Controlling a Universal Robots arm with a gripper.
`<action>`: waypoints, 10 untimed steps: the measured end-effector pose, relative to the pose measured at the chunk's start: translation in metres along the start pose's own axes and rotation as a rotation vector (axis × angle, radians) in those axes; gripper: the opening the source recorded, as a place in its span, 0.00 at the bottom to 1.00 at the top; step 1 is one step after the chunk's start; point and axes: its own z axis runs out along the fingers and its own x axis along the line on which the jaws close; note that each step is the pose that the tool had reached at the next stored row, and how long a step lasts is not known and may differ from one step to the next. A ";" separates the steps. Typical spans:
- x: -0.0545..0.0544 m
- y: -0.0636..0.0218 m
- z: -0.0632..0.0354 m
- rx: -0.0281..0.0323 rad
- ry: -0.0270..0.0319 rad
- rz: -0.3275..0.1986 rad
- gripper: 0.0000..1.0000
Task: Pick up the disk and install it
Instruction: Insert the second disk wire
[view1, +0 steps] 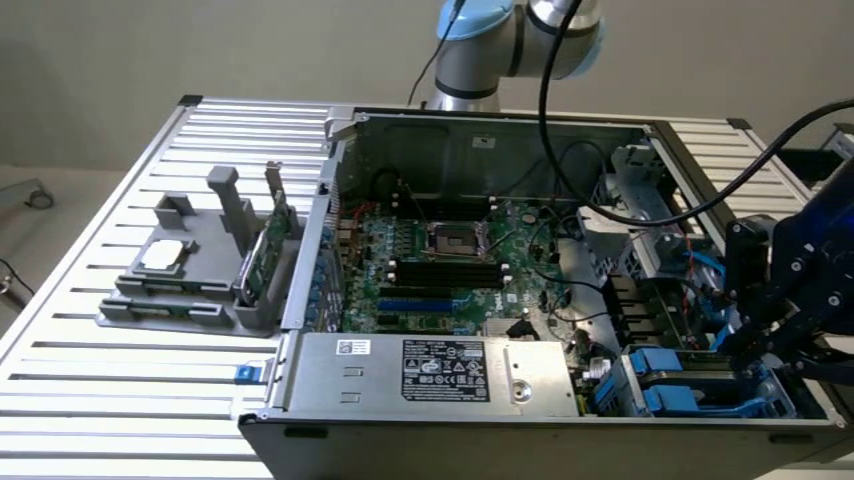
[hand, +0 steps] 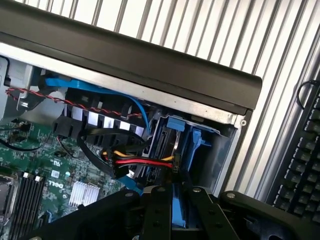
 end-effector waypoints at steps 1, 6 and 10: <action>0.000 -0.0003 0.0003 0.0000 -0.0001 0.005 0.18; 0.004 0.0007 0.0036 -0.0004 0.0003 0.026 0.18; 0.009 0.0021 0.0073 -0.0006 0.0002 0.037 0.18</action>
